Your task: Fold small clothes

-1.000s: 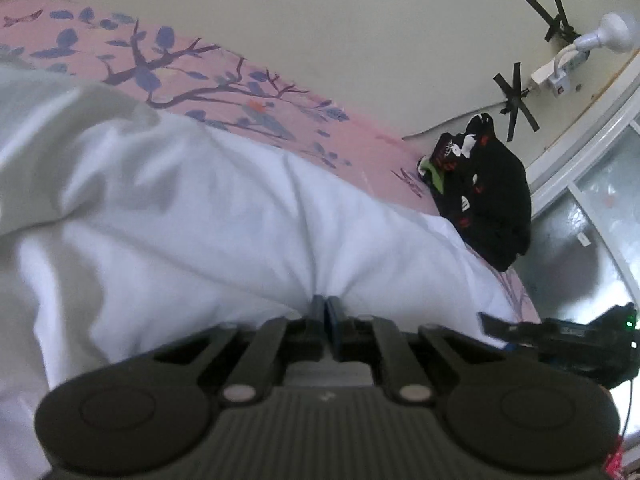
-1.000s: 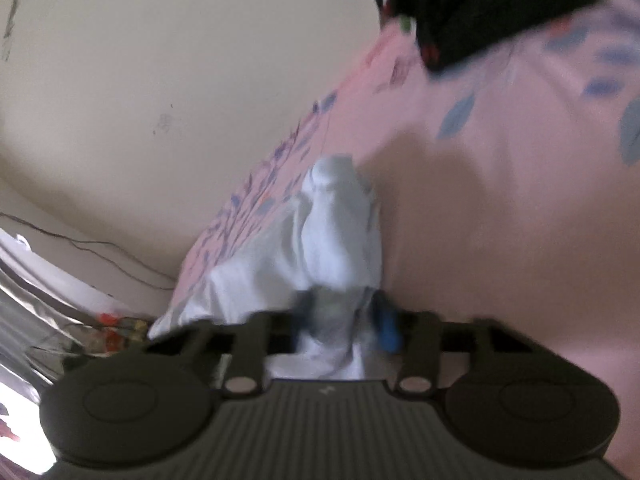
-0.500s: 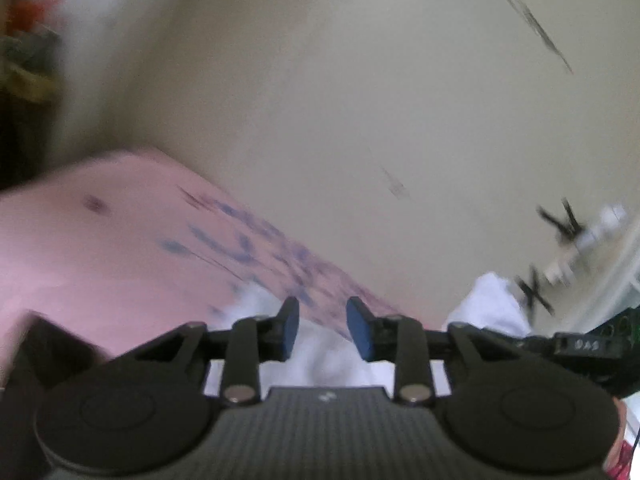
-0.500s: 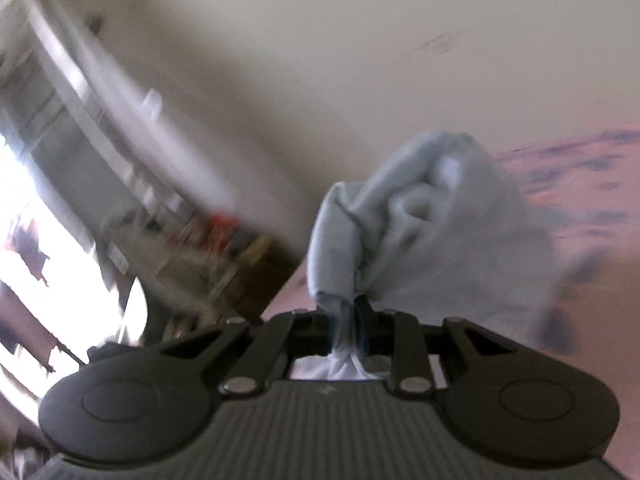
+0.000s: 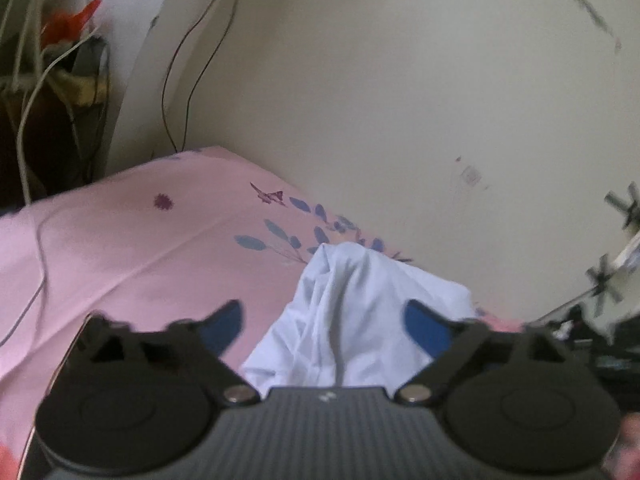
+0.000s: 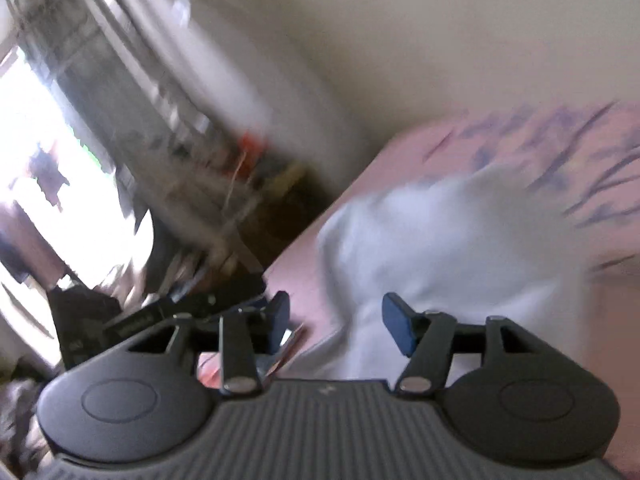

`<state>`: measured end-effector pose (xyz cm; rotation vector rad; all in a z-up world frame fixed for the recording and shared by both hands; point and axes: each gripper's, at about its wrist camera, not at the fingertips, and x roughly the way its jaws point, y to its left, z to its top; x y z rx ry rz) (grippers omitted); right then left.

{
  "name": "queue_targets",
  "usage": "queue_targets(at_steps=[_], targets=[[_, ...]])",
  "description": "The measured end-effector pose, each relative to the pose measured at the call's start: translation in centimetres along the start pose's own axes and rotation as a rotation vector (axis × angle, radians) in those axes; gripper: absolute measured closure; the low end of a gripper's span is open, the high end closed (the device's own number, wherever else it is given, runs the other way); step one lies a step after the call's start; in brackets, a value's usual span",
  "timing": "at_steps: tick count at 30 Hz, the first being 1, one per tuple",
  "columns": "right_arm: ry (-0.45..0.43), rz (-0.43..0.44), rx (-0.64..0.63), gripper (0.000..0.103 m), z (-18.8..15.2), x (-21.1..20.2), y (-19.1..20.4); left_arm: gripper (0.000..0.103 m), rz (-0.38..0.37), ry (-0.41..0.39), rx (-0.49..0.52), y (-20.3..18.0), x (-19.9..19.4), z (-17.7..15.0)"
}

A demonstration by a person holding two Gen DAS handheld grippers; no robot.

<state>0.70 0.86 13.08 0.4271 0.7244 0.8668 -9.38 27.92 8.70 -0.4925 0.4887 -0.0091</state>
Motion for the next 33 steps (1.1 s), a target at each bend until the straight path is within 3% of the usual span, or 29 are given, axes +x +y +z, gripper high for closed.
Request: queue_targets(at_steps=[3, 5, 8, 13, 15, 16, 18, 19, 20, 25, 33], targets=[[-0.092, -0.163, -0.035, 0.036, -1.2, -3.1, -1.9, 0.006, 0.082, 0.027, 0.125, -1.5, 2.4, -0.3], [-0.094, -0.212, -0.036, 0.032, -2.2, -4.3, -3.3, 0.003, 0.104, 0.064, 0.166, -1.8, 3.8, -0.7], [-0.055, -0.205, 0.041, 0.016, -3.2, -3.3, -5.6, 0.002, 0.094, 0.132, 0.184, -1.9, 5.1, -1.3], [0.038, -0.079, 0.137, 0.017, -3.5, 1.5, -7.0, 0.000, 0.063, 0.234, 0.148, -1.3, 6.4, -2.6], [0.037, -0.076, 0.113, 0.017, -3.4, 3.2, -6.7, 0.000, 0.053, 0.240, 0.112, -0.7, 6.5, -2.9], [0.041, -0.090, 0.098, 0.026, -3.0, 3.5, -6.4, 0.000, 0.056, 0.240, 0.106, -0.7, 6.3, -2.9], [0.035, -0.091, 0.111, 0.059, -2.6, 2.9, -6.6, 0.001, 0.063, 0.242, 0.094, -1.2, 6.2, -3.0], [0.030, -0.073, 0.122, 0.081, -2.4, 2.2, -6.8, 0.002, 0.058, 0.247, 0.088, -1.5, 6.3, -3.1], [0.020, -0.054, 0.136, 0.086, -2.6, 1.5, -7.2, 0.002, 0.045, 0.253, 0.086, -2.1, 6.2, -3.3], [-0.088, -0.121, 0.106, 0.088, -3.2, -5.5, -8.0, 0.004, -0.075, 0.319, 0.119, -7.8, 7.5, -5.3], [-0.204, -0.340, 0.189, 0.088, -6.3, -21.2, -13.8, 0.005, -0.324, 0.481, 0.270, -22.7, 11.2, -11.3]])
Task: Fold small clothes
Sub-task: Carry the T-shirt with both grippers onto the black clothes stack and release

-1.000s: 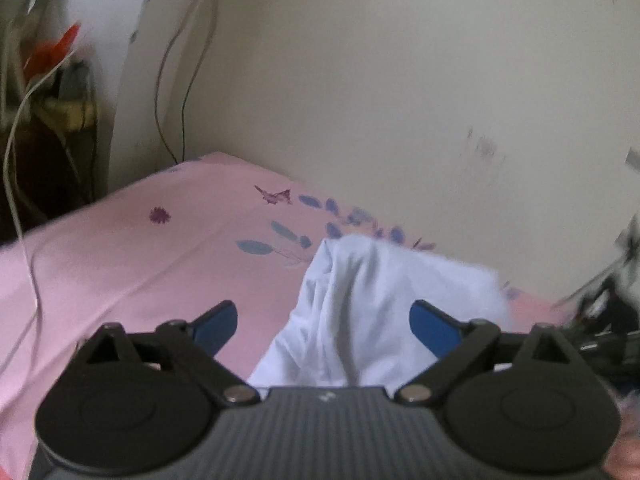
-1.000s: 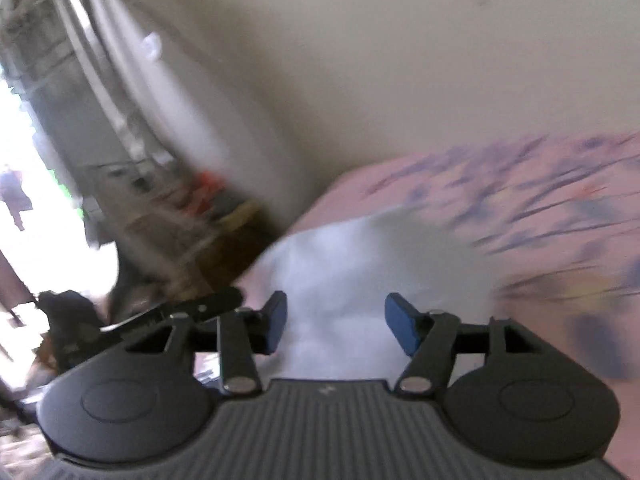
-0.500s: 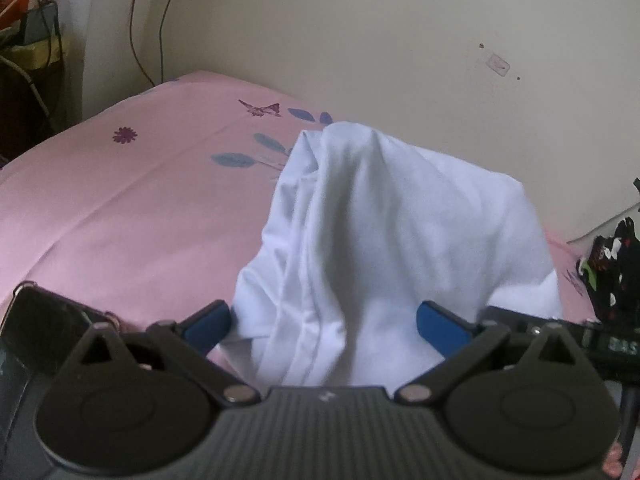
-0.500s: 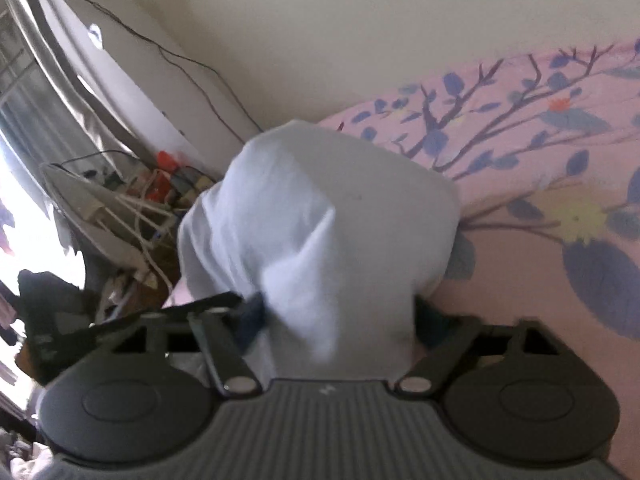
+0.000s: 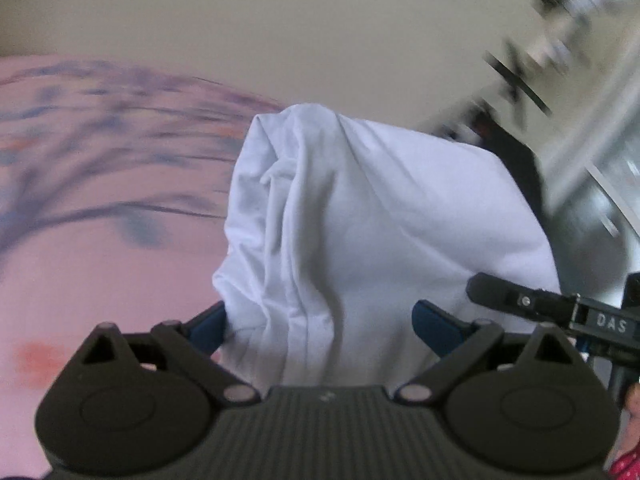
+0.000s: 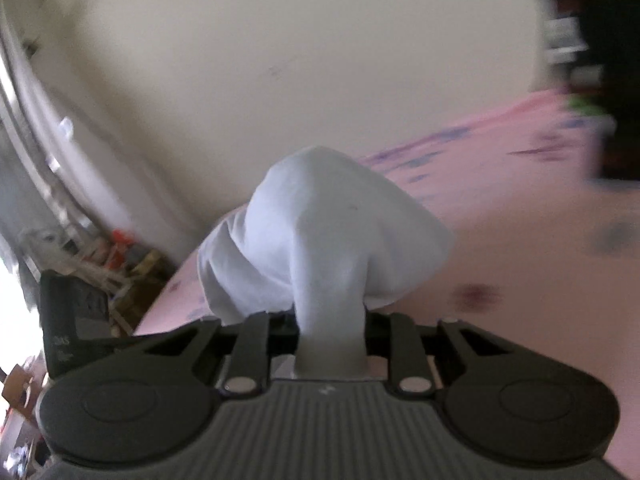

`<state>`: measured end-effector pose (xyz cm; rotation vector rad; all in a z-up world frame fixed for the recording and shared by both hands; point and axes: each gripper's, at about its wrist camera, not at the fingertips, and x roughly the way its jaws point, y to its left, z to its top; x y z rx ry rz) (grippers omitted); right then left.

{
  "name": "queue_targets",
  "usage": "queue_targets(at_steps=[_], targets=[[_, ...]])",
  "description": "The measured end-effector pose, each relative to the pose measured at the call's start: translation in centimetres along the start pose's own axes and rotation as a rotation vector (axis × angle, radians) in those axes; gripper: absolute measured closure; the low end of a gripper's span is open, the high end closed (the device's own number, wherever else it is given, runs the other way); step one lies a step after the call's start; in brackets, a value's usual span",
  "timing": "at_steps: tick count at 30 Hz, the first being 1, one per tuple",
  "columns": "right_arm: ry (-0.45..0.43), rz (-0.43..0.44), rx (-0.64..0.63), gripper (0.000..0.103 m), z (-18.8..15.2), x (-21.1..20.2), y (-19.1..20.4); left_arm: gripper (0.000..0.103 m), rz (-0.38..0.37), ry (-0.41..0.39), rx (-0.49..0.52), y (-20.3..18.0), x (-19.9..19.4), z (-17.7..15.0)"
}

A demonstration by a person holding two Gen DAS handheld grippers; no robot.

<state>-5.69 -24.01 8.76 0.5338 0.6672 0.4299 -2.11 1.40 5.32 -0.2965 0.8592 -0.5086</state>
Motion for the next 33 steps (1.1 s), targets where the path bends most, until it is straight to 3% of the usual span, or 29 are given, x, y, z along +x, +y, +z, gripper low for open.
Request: queue_targets(at_steps=[4, 6, 7, 9, 11, 13, 15, 17, 20, 22, 24, 25, 27, 29, 33], targets=[[-0.062, -0.091, 0.064, 0.086, 0.2, -6.5, -5.2, 0.007, -0.095, 0.076, 0.122, -6.4, 3.3, 0.0], [-0.075, -0.113, 0.074, 0.077, -0.2, -8.5, -7.0, 0.007, -0.098, 0.094, 0.174, -8.7, 4.3, 0.2], [-0.074, -0.116, 0.075, 0.063, -0.3, -9.1, -7.6, 0.007, -0.088, 0.097, 0.193, -9.5, 4.8, 0.5], [-0.074, -0.138, 0.074, 0.055, -0.8, -10.0, -8.6, 0.005, -0.048, 0.102, 0.232, -10.5, 5.4, 0.8], [-0.109, -0.133, 0.069, 0.033, -1.3, -11.2, -9.5, 0.003, 0.011, 0.112, 0.258, -10.6, 6.0, 1.2], [-0.124, -0.120, 0.074, 0.033, -1.6, -11.8, -10.3, 0.002, 0.047, 0.141, 0.270, -10.1, 6.3, 1.0], [-0.109, -0.089, 0.102, 0.033, -1.8, -11.8, -11.5, 0.000, 0.038, 0.178, 0.243, -8.9, 7.2, 1.3], [-0.084, -0.060, 0.131, 0.033, -1.9, -11.1, -12.4, 0.000, -0.029, 0.214, 0.187, -7.5, 7.5, 1.2], [-0.020, 0.026, 0.162, 0.033, -1.4, -8.0, -12.7, 0.001, -0.103, 0.216, 0.191, -7.3, 7.4, 0.9], [0.019, 0.067, 0.130, 0.041, -0.6, -5.3, -11.5, 0.003, -0.145, 0.204, 0.206, -7.6, 7.5, 0.3], [0.045, 0.084, 0.090, 0.061, 0.5, -3.0, -9.6, 0.031, -0.130, 0.176, 0.238, -8.2, 7.5, 0.0], [0.043, 0.097, 0.056, 0.067, 1.3, -2.6, -8.7, 0.036, -0.106, 0.171, 0.239, -8.4, 7.5, 0.2], [0.009, 0.123, -0.006, 0.074, 3.3, -2.7, -7.2, 0.048, -0.120, 0.167, 0.192, -8.4, 7.3, 1.5], [-0.056, 0.130, -0.075, 0.076, 6.2, -3.7, -6.0, 0.050, -0.138, 0.124, 0.173, -9.2, 6.7, 4.1], [-0.217, 0.134, -0.109, 0.076, 13.2, -6.6, -6.5, 0.050, -0.154, -0.027, 0.228, -13.9, 5.5, 11.3]])
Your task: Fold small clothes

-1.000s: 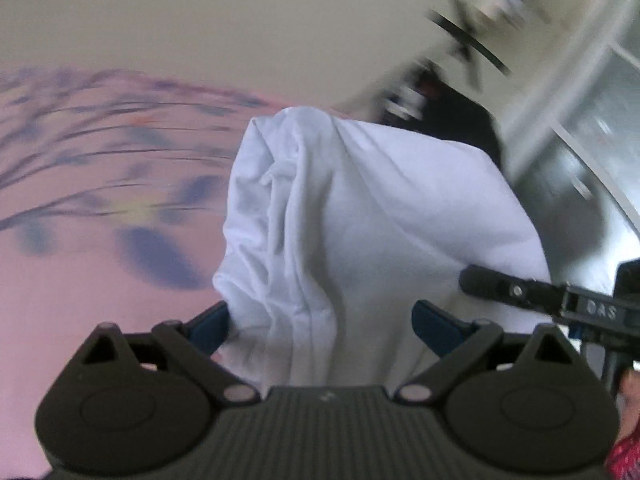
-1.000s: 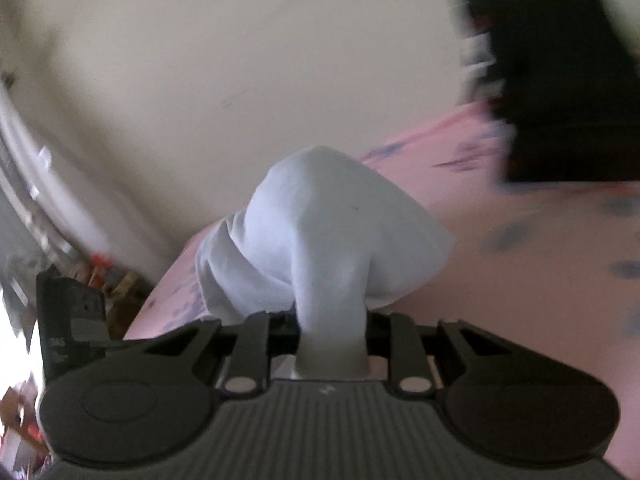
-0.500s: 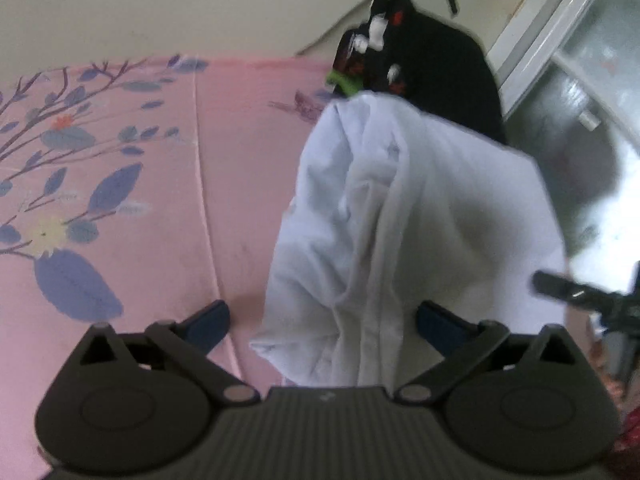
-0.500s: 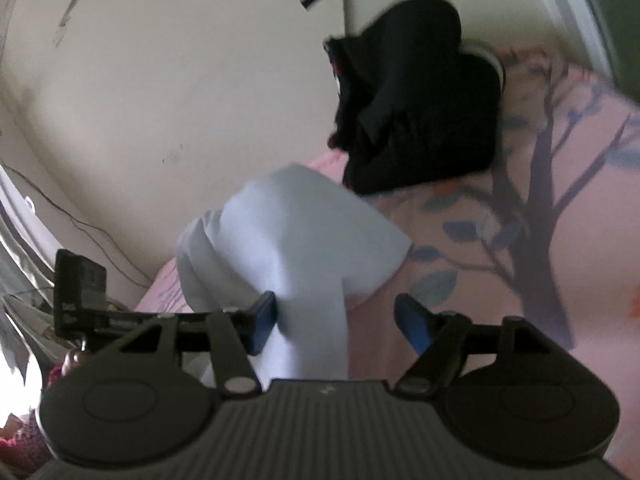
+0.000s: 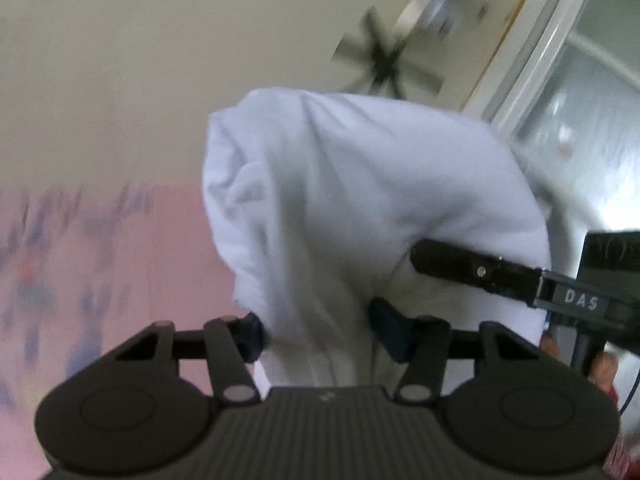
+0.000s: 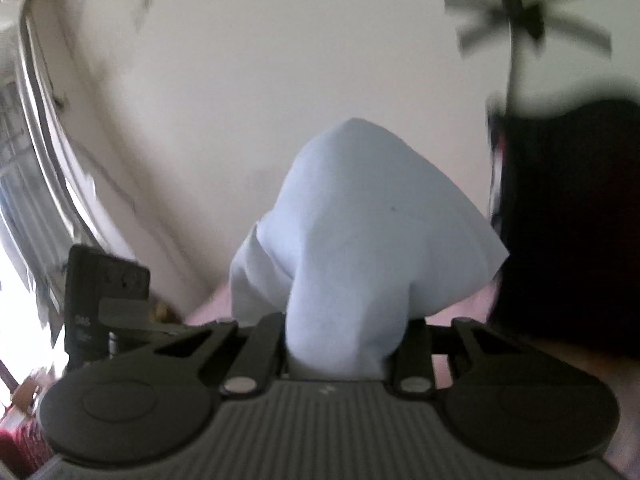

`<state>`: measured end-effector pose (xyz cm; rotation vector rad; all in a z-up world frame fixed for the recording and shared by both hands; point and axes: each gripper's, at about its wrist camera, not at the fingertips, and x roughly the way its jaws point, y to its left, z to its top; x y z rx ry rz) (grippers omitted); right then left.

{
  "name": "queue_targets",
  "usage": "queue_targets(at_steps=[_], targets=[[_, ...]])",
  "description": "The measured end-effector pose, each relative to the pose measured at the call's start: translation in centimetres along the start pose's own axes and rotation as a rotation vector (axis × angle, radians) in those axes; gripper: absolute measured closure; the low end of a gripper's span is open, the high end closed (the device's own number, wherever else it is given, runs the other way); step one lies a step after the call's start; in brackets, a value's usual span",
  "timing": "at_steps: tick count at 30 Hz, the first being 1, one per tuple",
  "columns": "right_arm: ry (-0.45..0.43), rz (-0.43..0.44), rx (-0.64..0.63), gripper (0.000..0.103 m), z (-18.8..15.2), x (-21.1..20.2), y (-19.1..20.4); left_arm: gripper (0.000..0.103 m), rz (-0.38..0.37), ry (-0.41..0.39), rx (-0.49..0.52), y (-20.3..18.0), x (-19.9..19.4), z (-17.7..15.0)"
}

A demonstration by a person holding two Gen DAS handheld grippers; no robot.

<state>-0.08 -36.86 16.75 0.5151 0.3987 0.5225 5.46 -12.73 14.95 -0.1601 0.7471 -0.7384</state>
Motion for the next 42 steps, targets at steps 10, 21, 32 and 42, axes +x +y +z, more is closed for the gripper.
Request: queue_targets(at_steps=[10, 21, 32, 42], targets=[[-0.101, -0.358, 0.406, 0.090, 6.8, 2.6, -18.0, 0.033, 0.157, 0.048, 0.000, -3.2, 17.1, 12.0], [-0.340, -0.497, 0.240, 0.046, 3.9, -4.6, -13.1, 0.014, 0.148, 0.001, -0.016, -1.2, 13.3, 8.3], [-0.121, -0.404, 0.303, 0.045, -10.7, -9.8, -2.6, 0.011, 0.174, -0.072, 0.079, 0.2, -5.6, -4.8], [-0.103, -0.380, 0.264, 0.041, -18.6, -11.5, 4.9, 0.000, 0.461, -0.237, 0.276, -0.8, -23.7, -10.2]])
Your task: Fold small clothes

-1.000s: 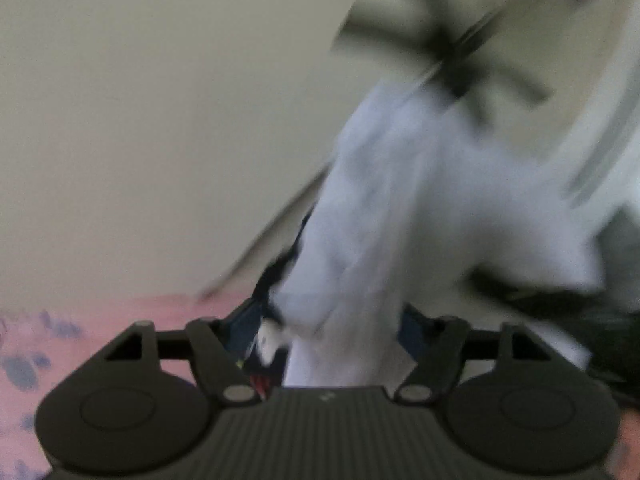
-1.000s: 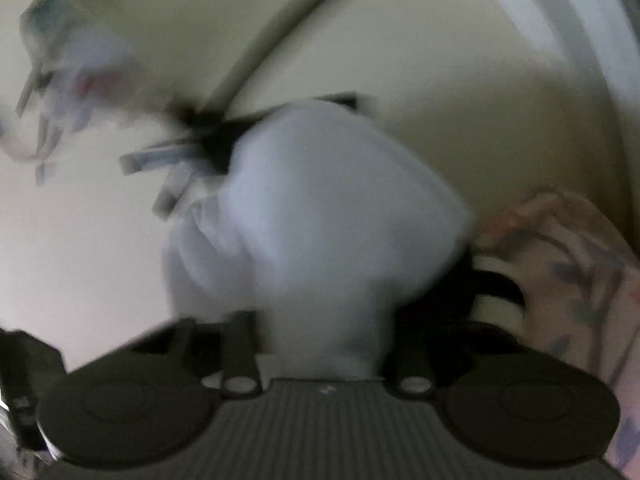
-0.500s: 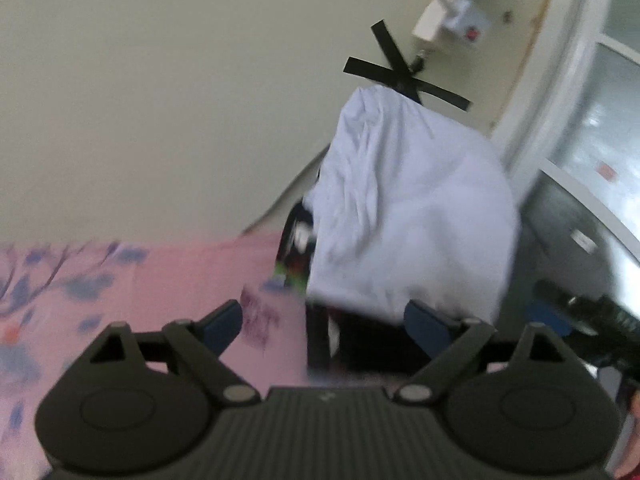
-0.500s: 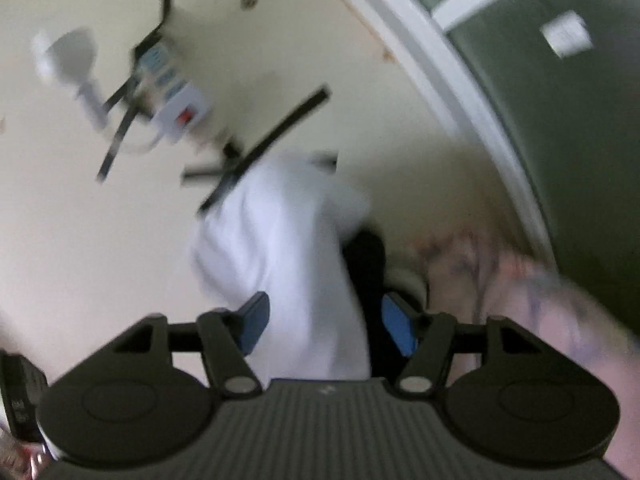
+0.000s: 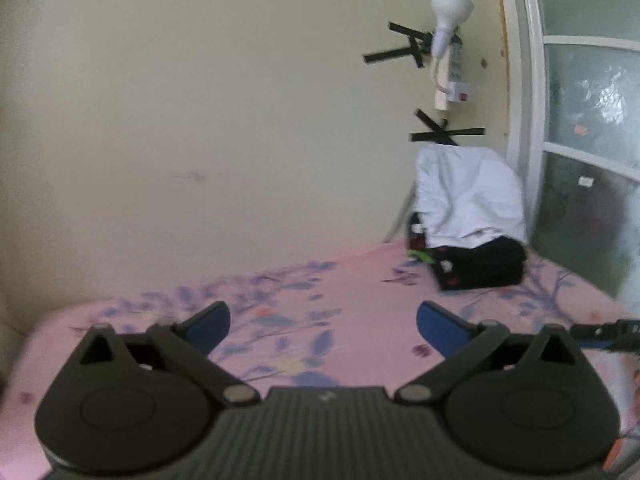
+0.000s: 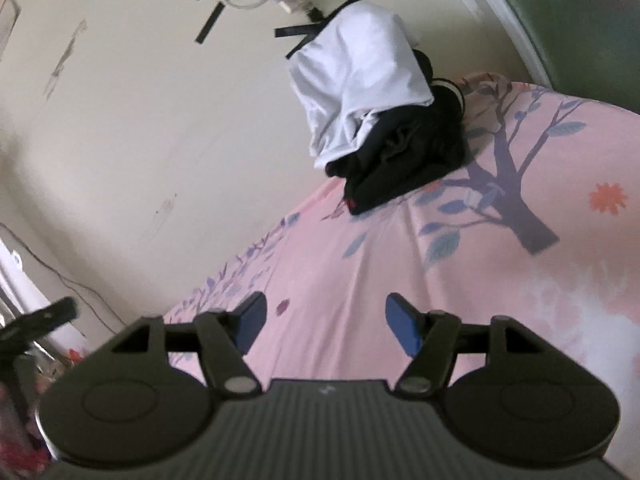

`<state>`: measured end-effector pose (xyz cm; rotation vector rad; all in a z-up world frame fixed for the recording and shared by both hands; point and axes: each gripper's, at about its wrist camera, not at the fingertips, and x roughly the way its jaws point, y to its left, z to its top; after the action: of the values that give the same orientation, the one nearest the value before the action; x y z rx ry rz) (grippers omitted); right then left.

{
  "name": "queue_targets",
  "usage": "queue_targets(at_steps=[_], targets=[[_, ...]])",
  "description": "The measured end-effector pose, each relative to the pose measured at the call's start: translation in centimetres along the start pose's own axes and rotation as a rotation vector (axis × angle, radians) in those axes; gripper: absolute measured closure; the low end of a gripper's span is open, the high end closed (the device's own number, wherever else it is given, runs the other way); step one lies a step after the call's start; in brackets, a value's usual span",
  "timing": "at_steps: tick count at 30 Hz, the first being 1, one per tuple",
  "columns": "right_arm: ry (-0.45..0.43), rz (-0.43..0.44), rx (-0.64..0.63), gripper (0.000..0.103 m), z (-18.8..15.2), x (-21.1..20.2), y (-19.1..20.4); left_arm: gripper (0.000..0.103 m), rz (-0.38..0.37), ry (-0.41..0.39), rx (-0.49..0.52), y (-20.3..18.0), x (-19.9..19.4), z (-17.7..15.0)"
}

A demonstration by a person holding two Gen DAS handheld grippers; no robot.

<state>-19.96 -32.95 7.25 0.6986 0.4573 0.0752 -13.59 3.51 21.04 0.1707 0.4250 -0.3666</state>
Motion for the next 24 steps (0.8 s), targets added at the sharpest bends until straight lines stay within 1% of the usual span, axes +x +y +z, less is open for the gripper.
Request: queue_targets(at_steps=[2, 3, 4, 6, 7, 9, 10, 11, 14, 17, 21, 23, 24], targets=[[-0.014, -0.041, -0.037, 0.040, -0.8, 0.0, 0.8, 0.000, 0.031, 0.005, 0.013, 0.0, -1.0, -1.0], [-0.018, -0.068, -0.054, 0.040, -1.0, 0.1, 1.0, 0.000, 0.030, 0.016, 0.004, -0.3, -0.8, -1.7], [-0.018, -0.104, -0.073, 0.039, -1.4, 0.4, 1.4, 0.000, 0.021, 0.030, -0.011, -0.7, -0.2, -2.3], [-0.014, -0.142, -0.079, 0.038, -1.9, 0.8, 1.6, 0.000, -0.009, 0.064, -0.050, -2.0, 1.8, -3.9], [-0.014, -0.159, -0.081, 0.035, -2.1, 0.9, 1.7, 0.000, -0.024, 0.075, -0.064, -2.9, 3.1, -4.5], [-0.040, -0.214, -0.096, 0.024, -2.4, 1.2, 1.9, 0.000, -0.038, 0.089, -0.093, -5.0, 5.9, -5.6], [-0.067, -0.245, -0.110, 0.012, -2.5, 1.4, 2.0, 0.000, -0.034, 0.098, -0.107, -5.9, 7.2, -6.0], [-0.090, -0.268, -0.126, 0.007, -2.6, 1.5, 2.1, 0.000, -0.034, 0.108, -0.126, -6.8, 8.7, -6.2], [-0.129, -0.335, -0.170, 0.008, -2.7, 2.2, 2.5, 0.000, -0.015, 0.140, -0.180, -8.6, 12.2, -7.0], [-0.139, -0.379, -0.204, 0.007, -2.9, 3.1, 2.9, 0.000, 0.008, 0.155, -0.195, -9.7, 14.4, -7.7], [-0.143, -0.418, -0.252, 0.006, -3.0, 4.4, 3.5, 0.000, 0.055, 0.131, -0.164, -10.6, 15.3, -8.4], [-0.146, -0.422, -0.249, 0.006, -3.1, 4.9, 3.5, 0.000, 0.060, 0.147, -0.144, -10.8, 15.6, -8.9], [-0.145, -0.429, -0.251, 0.006, -3.2, 5.3, 3.5, 0.000, 0.051, 0.169, -0.144, -10.7, 15.7, -9.0]])
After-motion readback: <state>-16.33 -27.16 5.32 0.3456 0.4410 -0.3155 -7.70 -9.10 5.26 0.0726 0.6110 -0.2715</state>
